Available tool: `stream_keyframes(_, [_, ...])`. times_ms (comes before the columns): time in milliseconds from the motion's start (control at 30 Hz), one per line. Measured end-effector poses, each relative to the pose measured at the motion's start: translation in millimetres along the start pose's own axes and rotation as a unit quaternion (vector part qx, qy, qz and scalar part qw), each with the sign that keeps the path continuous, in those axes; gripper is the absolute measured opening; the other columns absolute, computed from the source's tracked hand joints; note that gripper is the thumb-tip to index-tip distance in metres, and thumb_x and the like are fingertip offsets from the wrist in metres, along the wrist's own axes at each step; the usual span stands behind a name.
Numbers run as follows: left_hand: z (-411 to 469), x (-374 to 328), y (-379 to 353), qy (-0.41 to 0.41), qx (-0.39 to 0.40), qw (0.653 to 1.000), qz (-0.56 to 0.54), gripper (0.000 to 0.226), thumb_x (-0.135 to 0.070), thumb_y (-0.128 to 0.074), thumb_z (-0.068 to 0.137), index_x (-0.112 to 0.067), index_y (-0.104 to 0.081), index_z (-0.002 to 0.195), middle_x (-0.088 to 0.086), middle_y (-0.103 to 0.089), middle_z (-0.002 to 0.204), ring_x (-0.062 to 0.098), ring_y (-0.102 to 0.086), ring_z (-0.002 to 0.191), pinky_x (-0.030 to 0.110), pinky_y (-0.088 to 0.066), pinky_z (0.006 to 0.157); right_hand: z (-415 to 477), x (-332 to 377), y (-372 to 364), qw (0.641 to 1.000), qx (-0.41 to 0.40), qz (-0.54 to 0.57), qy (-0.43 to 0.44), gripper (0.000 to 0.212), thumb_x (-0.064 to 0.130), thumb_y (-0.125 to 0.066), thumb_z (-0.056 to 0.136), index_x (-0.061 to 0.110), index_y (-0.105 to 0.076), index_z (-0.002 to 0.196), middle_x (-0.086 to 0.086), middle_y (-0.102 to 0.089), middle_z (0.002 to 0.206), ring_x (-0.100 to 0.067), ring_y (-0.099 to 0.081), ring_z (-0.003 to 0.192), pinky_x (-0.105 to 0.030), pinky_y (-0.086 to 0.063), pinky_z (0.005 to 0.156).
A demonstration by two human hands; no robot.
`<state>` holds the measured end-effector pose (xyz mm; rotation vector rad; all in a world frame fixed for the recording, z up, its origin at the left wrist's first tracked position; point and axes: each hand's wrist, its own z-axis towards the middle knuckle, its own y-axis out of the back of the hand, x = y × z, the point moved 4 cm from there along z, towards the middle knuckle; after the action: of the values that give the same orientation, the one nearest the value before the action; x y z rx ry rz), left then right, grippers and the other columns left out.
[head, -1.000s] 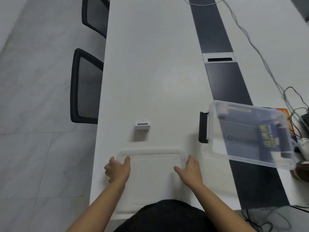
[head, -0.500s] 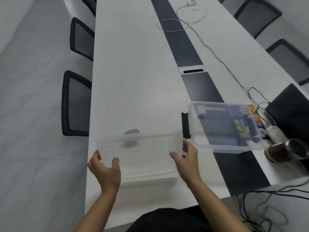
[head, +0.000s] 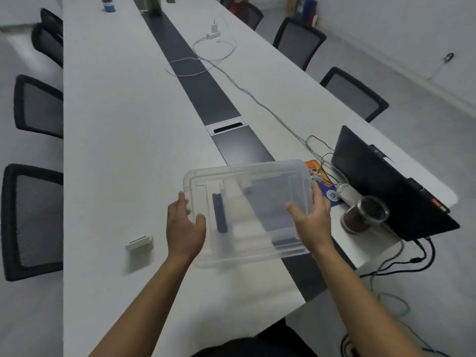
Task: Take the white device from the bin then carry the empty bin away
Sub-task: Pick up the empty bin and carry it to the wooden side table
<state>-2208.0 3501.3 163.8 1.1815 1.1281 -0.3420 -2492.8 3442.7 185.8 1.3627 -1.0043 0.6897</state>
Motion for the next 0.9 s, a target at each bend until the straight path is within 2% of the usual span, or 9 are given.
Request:
stream_keyframes(67, [9,-12,-25,0.039,0.059,0.997,0.010,0.073,-0.018,-0.058,0.094,-0.010,-0.024,0.158,0.011,-0.044,0.152,0.026,-0.050,0.133,0.034,-0.041,0.104,26,-15,14,0.999,0.018,-0.022,-0.017,0.085,0.040,-0.070,0.078,0.033,-0.029,0.153,-0.003,-0.044,0.140,-0.023,-0.048,0.122,-0.049,-0.054,0.096])
stream_keyframes(133, [16,-22,-48,0.048,0.084,0.995,0.018,0.066,-0.017,-0.058,0.094,-0.008,-0.031,0.154,0.010,-0.046,0.153,0.027,-0.050,0.135,0.033,-0.040,0.104,52,-29,23,0.998,0.039,-0.040,-0.026,0.077,0.033,-0.070,0.084,0.027,-0.034,0.152,-0.005,-0.045,0.141,-0.021,-0.047,0.118,-0.045,-0.052,0.096])
stream_keyframes(233, [26,-28,-79,0.059,0.095,0.992,0.065,0.062,-0.014,-0.057,0.092,-0.006,-0.037,0.150,0.012,-0.048,0.151,0.031,-0.050,0.134,0.037,-0.042,0.107,87,-50,28,0.995,0.067,-0.073,-0.029,0.072,0.031,-0.068,0.086,0.022,-0.038,0.151,-0.006,-0.040,0.153,-0.027,-0.040,0.137,-0.050,-0.042,0.108])
stream_keyframes(367, [33,-24,-111,0.073,0.104,0.987,0.095,0.042,-0.009,-0.048,0.091,-0.009,-0.051,0.133,0.008,-0.060,0.129,0.033,-0.058,0.118,0.031,-0.042,0.086,121,-75,20,0.980,0.141,-0.139,-0.016,0.070,0.026,-0.061,0.092,0.015,-0.032,0.154,-0.006,-0.029,0.162,-0.027,-0.028,0.148,-0.044,-0.030,0.116])
stream_keyframes(400, [33,-22,-118,0.074,0.110,0.986,0.103,0.044,-0.008,-0.045,0.091,-0.010,-0.050,0.135,0.009,-0.059,0.133,0.035,-0.057,0.120,0.032,-0.042,0.087,127,-80,18,0.971,0.163,-0.173,-0.003,0.070,0.027,-0.058,0.094,0.013,-0.027,0.156,-0.005,-0.025,0.164,-0.027,-0.027,0.148,-0.044,-0.028,0.117])
stream_keyframes(500, [30,-10,-133,0.073,0.116,0.977,0.165,0.061,-0.007,-0.037,0.099,-0.009,-0.022,0.158,0.008,-0.023,0.166,0.028,-0.026,0.151,0.035,-0.029,0.114,132,-101,11,0.935,0.207,-0.281,0.055,0.068,0.035,-0.043,0.102,0.012,-0.014,0.159,-0.004,-0.006,0.169,-0.030,-0.027,0.148,-0.044,-0.027,0.118])
stream_keyframes(567, [27,-3,-139,0.069,0.106,0.976,0.176,0.062,-0.011,-0.033,0.103,-0.010,-0.010,0.160,0.003,-0.009,0.170,0.019,-0.013,0.155,0.032,-0.021,0.118,129,-110,9,0.930,0.203,-0.297,0.077,0.067,0.039,-0.036,0.104,0.012,-0.010,0.160,-0.004,-0.002,0.170,-0.029,-0.030,0.146,-0.043,-0.029,0.118])
stream_keyframes(767, [11,10,-138,0.076,0.052,0.981,0.172,0.061,-0.017,-0.027,0.106,-0.021,-0.002,0.161,0.000,-0.016,0.168,0.021,-0.029,0.147,0.036,-0.035,0.107,123,-111,-2,0.926,0.204,-0.300,0.104,0.065,0.038,-0.032,0.105,0.011,-0.010,0.160,-0.004,0.000,0.170,-0.027,-0.028,0.146,-0.040,-0.023,0.118])
stream_keyframes(900, [-8,25,-116,0.096,0.004,0.977,0.189,0.061,-0.017,-0.027,0.104,-0.023,-0.005,0.161,0.008,-0.039,0.155,0.026,-0.045,0.130,0.034,-0.040,0.094,102,-102,-17,0.933,0.202,-0.267,0.133,0.054,0.036,-0.044,0.103,0.013,-0.038,0.152,-0.002,-0.017,0.168,-0.025,-0.033,0.145,-0.045,-0.025,0.117])
